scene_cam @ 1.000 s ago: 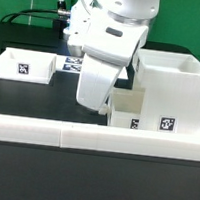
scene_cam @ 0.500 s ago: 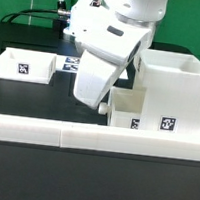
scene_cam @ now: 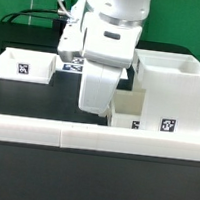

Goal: Assemble drawer

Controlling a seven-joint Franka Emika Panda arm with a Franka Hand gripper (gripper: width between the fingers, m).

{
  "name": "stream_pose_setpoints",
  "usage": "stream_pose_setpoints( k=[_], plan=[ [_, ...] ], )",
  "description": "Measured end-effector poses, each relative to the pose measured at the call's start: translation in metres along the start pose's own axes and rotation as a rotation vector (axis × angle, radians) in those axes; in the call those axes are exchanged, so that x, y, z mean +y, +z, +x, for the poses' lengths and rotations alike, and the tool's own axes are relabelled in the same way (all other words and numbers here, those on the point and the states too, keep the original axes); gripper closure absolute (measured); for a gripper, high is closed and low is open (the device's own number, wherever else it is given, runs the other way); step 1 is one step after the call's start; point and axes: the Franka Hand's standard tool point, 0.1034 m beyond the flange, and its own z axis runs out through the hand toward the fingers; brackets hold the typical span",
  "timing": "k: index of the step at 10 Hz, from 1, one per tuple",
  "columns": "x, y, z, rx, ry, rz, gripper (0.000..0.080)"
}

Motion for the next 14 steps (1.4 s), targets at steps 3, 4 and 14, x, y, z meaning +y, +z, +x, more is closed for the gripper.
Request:
stream_pose_setpoints(
  k=[3, 4, 14],
  plan=[
    [-0.001, 0.000, 0.000, -0.003, -0.009, 0.008, 0.0151],
    [-0.002, -0.003, 0.000, -0.008, -0.023, 0.025, 0.0151],
    [0.000, -0.009, 0.001, -0.001, -0.096, 0.036, 0.0151]
  ],
)
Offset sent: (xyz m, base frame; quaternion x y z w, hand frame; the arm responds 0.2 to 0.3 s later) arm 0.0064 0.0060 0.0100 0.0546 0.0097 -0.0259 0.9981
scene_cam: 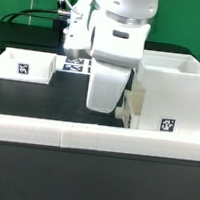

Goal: Assemble drawer

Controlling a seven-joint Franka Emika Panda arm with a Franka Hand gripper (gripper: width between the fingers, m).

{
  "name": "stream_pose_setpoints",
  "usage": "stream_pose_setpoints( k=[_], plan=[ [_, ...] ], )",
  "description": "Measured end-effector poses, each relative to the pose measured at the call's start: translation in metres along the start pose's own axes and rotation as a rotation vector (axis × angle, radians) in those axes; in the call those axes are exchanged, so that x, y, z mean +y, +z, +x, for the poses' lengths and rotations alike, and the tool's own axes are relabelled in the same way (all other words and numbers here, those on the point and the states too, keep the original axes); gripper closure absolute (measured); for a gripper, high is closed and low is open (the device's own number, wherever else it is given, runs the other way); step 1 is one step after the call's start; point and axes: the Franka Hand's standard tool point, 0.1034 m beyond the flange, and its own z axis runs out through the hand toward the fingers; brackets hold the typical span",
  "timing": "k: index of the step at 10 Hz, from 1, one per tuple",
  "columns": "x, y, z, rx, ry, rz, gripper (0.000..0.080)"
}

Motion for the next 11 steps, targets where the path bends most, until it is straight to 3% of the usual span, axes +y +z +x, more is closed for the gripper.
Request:
stream_pose_setpoints(
  k=[2, 3, 5, 6, 9, 11],
  plan=[
    [0.001, 0.001, -0.021, 0.006, -0.032, -0.006, 0.0151],
    [0.004, -0.004, -0.028, 0.013, -0.025, -0.041, 0.0151],
    [0.004, -0.016, -0.040, 0.031, -0.003, -0.149, 0.0151],
    [-0.002, -0.020, -0.044, 0.035, 0.003, -0.176, 0.0151],
    [-0.016, -0.024, -0.049, 0.036, 0.011, -0.187, 0.0151],
    [-0.038, -0.022, -0.053, 0.043, 0.020, -0.211, 0.0151]
  ],
)
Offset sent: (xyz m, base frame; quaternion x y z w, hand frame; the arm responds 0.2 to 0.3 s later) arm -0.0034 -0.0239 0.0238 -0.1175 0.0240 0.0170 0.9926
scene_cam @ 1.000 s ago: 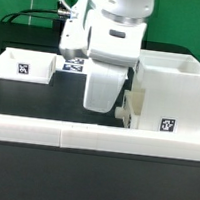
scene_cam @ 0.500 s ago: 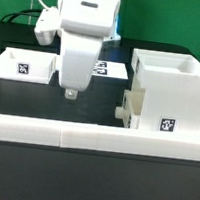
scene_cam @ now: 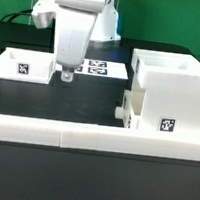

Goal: Assemble drawer

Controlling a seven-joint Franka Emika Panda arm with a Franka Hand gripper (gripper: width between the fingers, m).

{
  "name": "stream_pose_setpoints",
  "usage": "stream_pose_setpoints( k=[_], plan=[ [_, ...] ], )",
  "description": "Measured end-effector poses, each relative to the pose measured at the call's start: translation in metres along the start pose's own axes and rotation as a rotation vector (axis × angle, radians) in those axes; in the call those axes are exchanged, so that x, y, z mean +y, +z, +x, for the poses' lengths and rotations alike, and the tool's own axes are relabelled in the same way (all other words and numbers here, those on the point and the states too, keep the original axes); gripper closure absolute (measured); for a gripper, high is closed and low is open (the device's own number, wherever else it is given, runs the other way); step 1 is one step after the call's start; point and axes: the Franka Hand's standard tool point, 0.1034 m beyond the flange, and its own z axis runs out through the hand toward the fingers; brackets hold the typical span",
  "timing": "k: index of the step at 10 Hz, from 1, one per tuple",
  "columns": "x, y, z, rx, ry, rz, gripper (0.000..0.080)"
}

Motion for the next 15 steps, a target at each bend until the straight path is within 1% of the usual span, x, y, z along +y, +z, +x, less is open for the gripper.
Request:
stream_pose_setpoints(
  k=[1, 2, 4, 6, 7, 8, 9, 10, 13, 15],
  plan=[
    [-0.013, 0.000, -0.006, 0.001, -0.015, 0.010, 0.0151],
    [-0.020, 0.002, -0.011, 0.004, -0.016, 0.021, 0.0151],
    [-0.017, 0.003, -0.008, 0.005, -0.005, 0.019, 0.0151],
    [-0.017, 0.003, -0.007, 0.004, 0.146, 0.020, 0.0151],
    [-0.019, 0.006, -0.008, 0.006, 0.190, 0.018, 0.0151],
    [-0.025, 0.015, -0.011, 0.013, 0.230, 0.016, 0.0151],
    [-0.033, 0.017, -0.016, 0.026, 0.324, -0.014, 0.0151],
    [-0.044, 0.019, -0.022, 0.033, 0.407, -0.024, 0.0151],
    [-0.072, 0.021, -0.035, 0.047, 0.716, -0.037, 0.0151],
    [-0.073, 0.021, -0.033, 0.056, 0.817, -0.030, 0.0151]
  ],
)
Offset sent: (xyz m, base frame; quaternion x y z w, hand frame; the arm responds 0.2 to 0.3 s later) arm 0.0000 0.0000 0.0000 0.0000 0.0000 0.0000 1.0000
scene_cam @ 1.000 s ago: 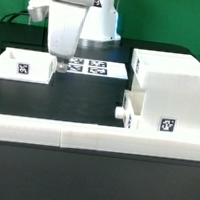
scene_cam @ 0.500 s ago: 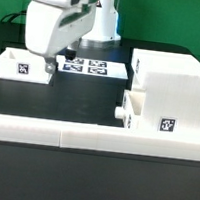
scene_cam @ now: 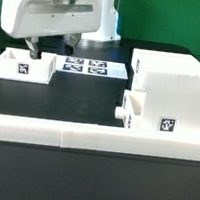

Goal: Assemble drawer

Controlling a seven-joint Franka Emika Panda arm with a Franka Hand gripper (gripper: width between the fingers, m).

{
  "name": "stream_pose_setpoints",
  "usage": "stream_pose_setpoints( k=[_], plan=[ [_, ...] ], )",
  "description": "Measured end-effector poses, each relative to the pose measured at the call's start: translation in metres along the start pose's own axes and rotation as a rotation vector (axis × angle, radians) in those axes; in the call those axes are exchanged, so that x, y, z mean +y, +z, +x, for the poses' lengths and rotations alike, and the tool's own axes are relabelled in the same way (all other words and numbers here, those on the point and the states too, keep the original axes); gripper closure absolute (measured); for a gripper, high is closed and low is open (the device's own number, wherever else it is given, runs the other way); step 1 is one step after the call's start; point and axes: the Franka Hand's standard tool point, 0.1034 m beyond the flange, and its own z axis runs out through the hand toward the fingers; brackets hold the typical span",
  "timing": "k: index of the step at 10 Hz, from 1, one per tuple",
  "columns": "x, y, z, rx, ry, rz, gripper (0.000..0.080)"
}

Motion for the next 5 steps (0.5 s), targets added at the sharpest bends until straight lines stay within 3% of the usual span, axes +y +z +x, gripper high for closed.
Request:
stream_pose_setpoints(
  k=[3, 5],
  plan=[
    [-0.0028, 0.0001, 0.0030, 0.013, 0.216, 0.017, 0.0151],
    [-0.0090, 0.0008, -0.0041, 0.005, 0.471, 0.018, 0.0151]
  ],
)
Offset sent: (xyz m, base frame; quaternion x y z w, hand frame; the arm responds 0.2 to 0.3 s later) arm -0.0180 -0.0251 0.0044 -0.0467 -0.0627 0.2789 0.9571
